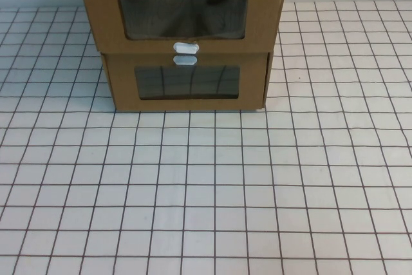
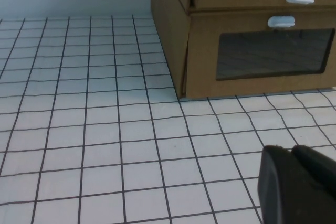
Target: Close the shoe box
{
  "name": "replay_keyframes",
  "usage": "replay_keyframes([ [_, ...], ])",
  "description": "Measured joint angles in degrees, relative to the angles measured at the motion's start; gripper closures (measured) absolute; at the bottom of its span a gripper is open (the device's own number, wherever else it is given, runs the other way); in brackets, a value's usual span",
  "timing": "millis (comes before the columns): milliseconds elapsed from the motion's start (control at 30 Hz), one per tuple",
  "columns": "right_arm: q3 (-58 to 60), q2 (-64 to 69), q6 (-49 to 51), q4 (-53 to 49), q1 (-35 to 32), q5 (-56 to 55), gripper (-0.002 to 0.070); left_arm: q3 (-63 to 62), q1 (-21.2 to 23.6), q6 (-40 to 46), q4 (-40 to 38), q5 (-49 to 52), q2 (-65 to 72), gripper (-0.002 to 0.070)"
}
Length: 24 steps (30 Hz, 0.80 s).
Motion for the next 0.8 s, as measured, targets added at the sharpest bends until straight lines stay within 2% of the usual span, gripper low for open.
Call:
replay_keyframes([
  [600,0.08,0.00,0.00,-0.12,0.00,-0.03,0.0691,0.04,0.00,0.00,0.00,0.00,0.00,0.0677],
  [800,0.21,0.00,0.00,-0.12,0.00,-0.03,0.0691,5.38,0.00,0.00,0.42,-3.72,-4.12,0.0677],
])
